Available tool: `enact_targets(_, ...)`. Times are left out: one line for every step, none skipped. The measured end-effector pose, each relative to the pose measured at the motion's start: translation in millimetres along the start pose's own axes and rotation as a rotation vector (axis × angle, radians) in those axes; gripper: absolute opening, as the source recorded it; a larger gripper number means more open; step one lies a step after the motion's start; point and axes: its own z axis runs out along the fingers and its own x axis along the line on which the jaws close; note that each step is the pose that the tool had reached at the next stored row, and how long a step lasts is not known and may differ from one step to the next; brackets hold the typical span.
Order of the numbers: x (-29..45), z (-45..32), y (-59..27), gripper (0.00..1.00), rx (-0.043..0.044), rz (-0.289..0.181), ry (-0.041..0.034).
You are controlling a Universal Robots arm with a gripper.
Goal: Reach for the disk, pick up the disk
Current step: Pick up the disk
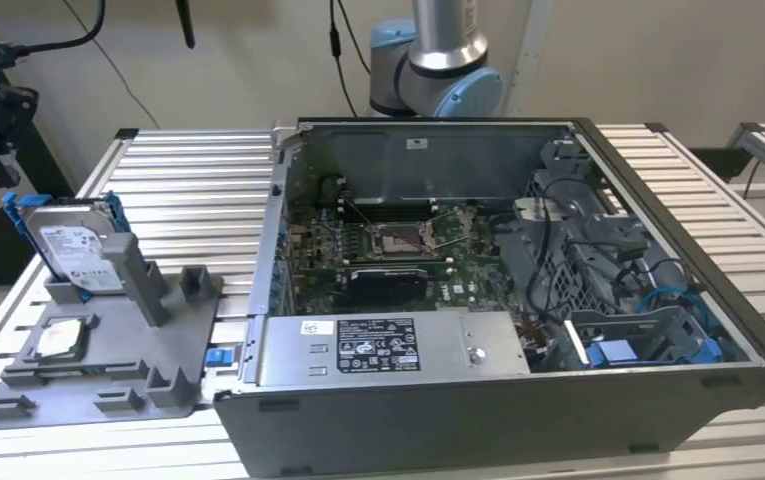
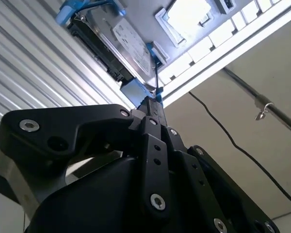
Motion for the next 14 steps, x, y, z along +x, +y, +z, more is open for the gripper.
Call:
enact_targets(0.0, 0.0, 0.0, 0.00, 0.0001, -0.012, 0.0005)
enact_targets(0.0, 0.0, 0.0, 0.00, 0.0001, -0.023, 0.0009)
enact_targets(0.0, 0.0, 0.0, 0.00, 0.0001, -0.036, 0.0013)
enact_targets(0.0, 0.0, 0.0, 0.00, 0.0002, -0.048, 0.0019)
enact_targets(0.0, 0.0, 0.0, 0.00, 0.0002, -0.060, 0.0023)
enact_targets(0.0, 0.0, 0.0, 0.00, 0.0004, -0.073, 0.0028)
enact_targets(0.0, 0.0, 0.0, 0.00, 0.0004, -0.084, 0.0031)
enact_targets(0.0, 0.0, -0.1, 0.00, 0.0004, -0.093, 0.0035)
enact_targets(0.0, 0.0, 0.0, 0.00, 0.0003, -0.101, 0.0038)
enact_targets(0.0, 0.0, 0.0, 0.00, 0.0003, -0.108, 0.0041)
enact_targets(0.0, 0.0, 0.0, 0.00, 0.0003, -0.116, 0.0044)
enact_targets(0.0, 0.0, 0.0, 0.00, 0.0004, -0.123, 0.0046)
enact_targets(0.0, 0.0, 0.0, 0.00, 0.0004, -0.130, 0.0050)
enact_targets(0.0, 0.0, 0.0, 0.00, 0.0004, -0.139, 0.0053)
